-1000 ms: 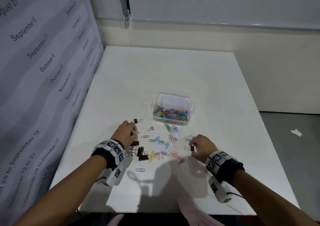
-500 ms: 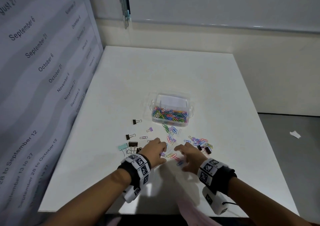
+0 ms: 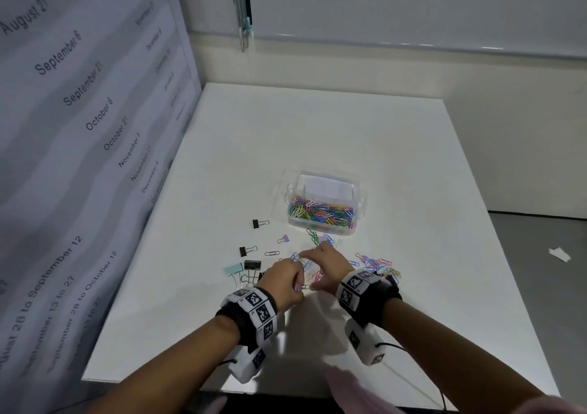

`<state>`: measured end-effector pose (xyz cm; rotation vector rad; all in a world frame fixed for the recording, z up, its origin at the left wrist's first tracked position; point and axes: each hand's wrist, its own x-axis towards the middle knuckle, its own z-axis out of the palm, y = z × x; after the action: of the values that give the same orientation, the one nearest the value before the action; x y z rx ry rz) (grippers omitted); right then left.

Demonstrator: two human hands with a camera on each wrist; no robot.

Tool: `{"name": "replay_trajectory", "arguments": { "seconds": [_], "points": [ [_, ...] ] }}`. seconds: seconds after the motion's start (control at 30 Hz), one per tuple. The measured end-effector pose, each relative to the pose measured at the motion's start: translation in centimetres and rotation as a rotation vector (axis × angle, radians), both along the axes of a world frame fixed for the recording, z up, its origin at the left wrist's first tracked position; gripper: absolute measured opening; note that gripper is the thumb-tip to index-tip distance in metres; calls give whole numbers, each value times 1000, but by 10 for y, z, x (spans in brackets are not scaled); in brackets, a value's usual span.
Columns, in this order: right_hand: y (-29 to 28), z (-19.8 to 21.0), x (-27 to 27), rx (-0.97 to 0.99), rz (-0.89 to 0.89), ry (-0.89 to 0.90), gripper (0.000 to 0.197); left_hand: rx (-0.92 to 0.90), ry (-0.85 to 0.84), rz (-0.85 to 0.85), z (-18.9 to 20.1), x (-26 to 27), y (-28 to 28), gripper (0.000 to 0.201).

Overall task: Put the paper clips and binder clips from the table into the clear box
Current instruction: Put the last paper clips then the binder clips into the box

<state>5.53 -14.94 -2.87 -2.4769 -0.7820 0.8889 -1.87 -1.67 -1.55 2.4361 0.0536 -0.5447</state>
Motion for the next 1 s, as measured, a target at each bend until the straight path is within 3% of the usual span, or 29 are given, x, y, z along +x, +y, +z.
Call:
{"name": "replay_trajectory", "arguments": {
  "seconds": [0.13, 0.23, 0.3, 0.47, 0.57, 0.7, 1.0],
  "points": [
    [14, 2, 8, 11, 61, -3, 63, 4, 34, -69, -1, -7, -3, 35],
    [18, 7, 12, -26, 119, 4, 52, 21, 30, -179, -1, -15, -9, 17],
    [17, 10, 12, -46, 147, 11, 42, 18, 21, -227, -3, -21, -12, 25],
    [9, 17, 5, -41, 127, 2, 22, 10, -82, -142, -9, -28, -5, 33],
    [2, 19, 5, -56, 95, -21, 21, 62, -73, -44, -5, -24, 11, 45],
    [-9, 25, 14, -55, -9, -10, 22, 96, 3, -53, -4, -17, 30, 63],
    [-14, 70, 68, 91, -300, -120, 18, 258, 46, -184, -2, -18, 41, 67]
  ]
}}
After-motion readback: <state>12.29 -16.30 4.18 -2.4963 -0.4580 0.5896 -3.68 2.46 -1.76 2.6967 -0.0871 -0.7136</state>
